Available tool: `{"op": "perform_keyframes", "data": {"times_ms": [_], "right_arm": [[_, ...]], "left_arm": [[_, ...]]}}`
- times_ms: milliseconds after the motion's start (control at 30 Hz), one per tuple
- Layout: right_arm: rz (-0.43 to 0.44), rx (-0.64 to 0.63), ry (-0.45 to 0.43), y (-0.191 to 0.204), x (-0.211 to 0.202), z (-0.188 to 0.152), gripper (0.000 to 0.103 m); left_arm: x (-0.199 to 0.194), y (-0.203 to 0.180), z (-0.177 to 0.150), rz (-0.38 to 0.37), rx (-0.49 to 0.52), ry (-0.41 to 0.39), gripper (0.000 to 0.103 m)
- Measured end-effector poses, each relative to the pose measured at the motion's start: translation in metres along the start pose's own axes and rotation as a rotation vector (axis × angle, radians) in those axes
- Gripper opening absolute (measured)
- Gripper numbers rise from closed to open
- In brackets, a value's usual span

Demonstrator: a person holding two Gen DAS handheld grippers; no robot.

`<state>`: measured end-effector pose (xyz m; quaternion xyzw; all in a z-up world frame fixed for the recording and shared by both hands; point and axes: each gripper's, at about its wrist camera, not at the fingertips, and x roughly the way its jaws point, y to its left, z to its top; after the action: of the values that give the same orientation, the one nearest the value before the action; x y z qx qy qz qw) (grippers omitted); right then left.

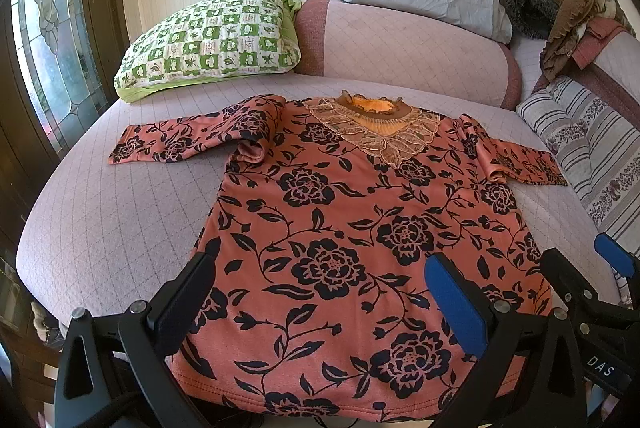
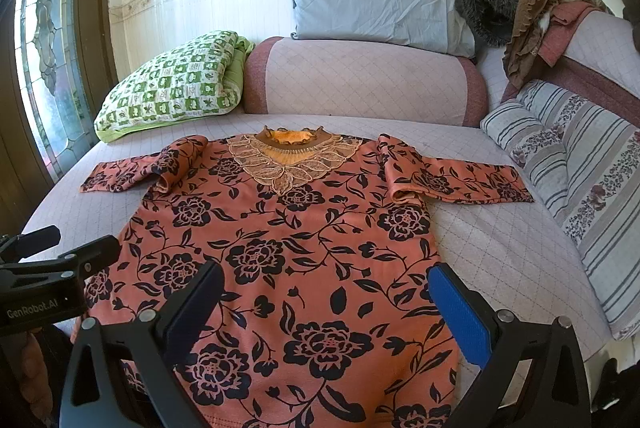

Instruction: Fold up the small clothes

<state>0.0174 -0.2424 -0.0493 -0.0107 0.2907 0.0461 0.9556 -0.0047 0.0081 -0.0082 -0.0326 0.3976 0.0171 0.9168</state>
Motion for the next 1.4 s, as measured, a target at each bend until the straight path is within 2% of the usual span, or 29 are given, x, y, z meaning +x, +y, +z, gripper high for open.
{"op": "perform_keyframes", "data": {"times_ms": [433, 533, 633, 733, 833, 967, 1000, 1167, 1300, 1367, 1400], "right_arm": [[0.009, -0.001, 0.002, 0.001, 0.002, 0.000, 0.103], [0.044, 0.016, 0.017, -0.004, 0.007, 0.004, 0.103], [0.106, 0.087, 0.031, -0.027, 0.015, 0.012, 0.103], [0.175, 0.246, 0.044, -0.079, 0.033, 0.022, 0.103], [0.193, 0.456, 0.076, -0.156, 0.069, 0.027, 0.103], [0.244, 0.831, 0.073, -0.280, 0.125, 0.028, 0.102], [0.246, 0.885, 0.078, -0.300, 0.137, 0.028, 0.102], [0.198, 1.054, 0.098, -0.383, 0.203, 0.036, 0.101], [0.169, 1.101, 0.111, -0.409, 0.242, 0.037, 0.091], [0.170, 1.119, 0.138, -0.416, 0.262, 0.038, 0.072], [0.162, 1.114, 0.147, -0.417, 0.269, 0.038, 0.068]], "left_arm": [[0.001, 0.001, 0.000, -0.001, 0.001, 0.002, 0.103], [0.008, 0.007, -0.001, -0.013, -0.009, 0.016, 0.103], [0.020, 0.014, -0.001, -0.010, -0.018, 0.039, 0.103], [0.033, 0.018, -0.004, -0.007, -0.025, 0.067, 0.103], [0.047, 0.020, -0.007, -0.008, -0.022, 0.095, 0.103], [0.067, 0.018, -0.009, -0.020, -0.016, 0.132, 0.103], [0.072, 0.018, -0.009, -0.022, -0.018, 0.137, 0.103], [0.098, 0.022, -0.004, -0.013, -0.029, 0.159, 0.103], [0.117, 0.030, 0.000, -0.002, -0.049, 0.180, 0.103], [0.126, 0.035, 0.002, 0.000, -0.064, 0.184, 0.103], [0.129, 0.037, 0.003, -0.001, -0.070, 0.185, 0.103]]}}
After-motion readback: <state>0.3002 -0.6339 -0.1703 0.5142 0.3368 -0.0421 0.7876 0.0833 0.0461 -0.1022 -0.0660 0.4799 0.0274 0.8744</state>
